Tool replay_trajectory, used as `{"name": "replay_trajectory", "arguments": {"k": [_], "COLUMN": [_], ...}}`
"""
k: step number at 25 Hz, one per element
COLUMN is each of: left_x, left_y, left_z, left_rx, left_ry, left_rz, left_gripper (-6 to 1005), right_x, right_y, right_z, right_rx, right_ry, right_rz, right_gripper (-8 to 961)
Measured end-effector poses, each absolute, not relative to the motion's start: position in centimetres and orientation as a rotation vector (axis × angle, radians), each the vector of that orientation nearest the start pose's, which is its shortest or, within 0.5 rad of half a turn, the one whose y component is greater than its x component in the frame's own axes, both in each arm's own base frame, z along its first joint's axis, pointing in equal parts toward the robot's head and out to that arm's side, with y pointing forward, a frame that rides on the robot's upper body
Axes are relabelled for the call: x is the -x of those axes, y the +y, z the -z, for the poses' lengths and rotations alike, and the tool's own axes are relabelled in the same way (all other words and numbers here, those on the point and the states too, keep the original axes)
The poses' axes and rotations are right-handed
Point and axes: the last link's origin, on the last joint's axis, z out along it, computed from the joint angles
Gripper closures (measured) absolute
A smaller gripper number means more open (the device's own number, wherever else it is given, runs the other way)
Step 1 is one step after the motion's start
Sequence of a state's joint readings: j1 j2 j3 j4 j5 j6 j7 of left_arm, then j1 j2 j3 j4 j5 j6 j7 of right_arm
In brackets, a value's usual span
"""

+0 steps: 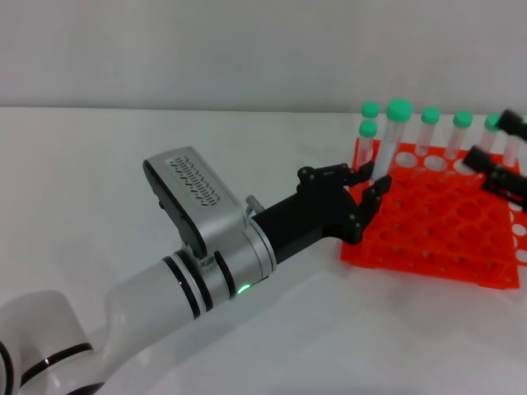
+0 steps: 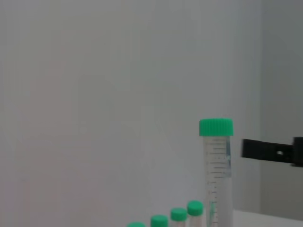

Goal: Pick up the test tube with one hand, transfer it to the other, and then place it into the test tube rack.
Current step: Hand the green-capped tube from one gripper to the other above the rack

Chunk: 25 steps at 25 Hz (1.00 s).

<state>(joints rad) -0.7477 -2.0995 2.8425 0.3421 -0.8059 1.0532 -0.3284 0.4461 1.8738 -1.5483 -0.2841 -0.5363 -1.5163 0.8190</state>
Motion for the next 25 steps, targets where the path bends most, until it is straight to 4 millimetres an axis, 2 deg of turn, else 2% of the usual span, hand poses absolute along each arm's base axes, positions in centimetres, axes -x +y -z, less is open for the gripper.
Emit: {"name": "replay_trajectory", "arguments": {"k": [3, 11, 18, 25], "left_x": [16.6, 16.3, 16.6, 17.0], "left_y": [34.0, 33.4, 33.3, 33.1], "left_z": [13.2, 13.8, 13.9, 13.9], "left_rx": [2.383, 2.421, 2.424, 2.42], "left_ry": [-0.306, -0.291, -0.299, -0.306], "left_rz": [0.961, 0.954, 0.94, 0.932], "left_gripper": [739, 731, 723, 716], "right_x": [-26.9, -25.9, -25.0, -23.6], "right_y": [33.2, 33.9, 34.1, 35.5], "right_z": [-3.6, -1.8, -1.3, -1.3], "right_rx": [2.243, 2.286, 2.318, 2.409], "right_ry": [0.319, 0.329, 0.307, 0.32], "right_rz": [-1.159, -1.131, -1.14, -1.083], "right_gripper": [85, 174, 218, 252]}}
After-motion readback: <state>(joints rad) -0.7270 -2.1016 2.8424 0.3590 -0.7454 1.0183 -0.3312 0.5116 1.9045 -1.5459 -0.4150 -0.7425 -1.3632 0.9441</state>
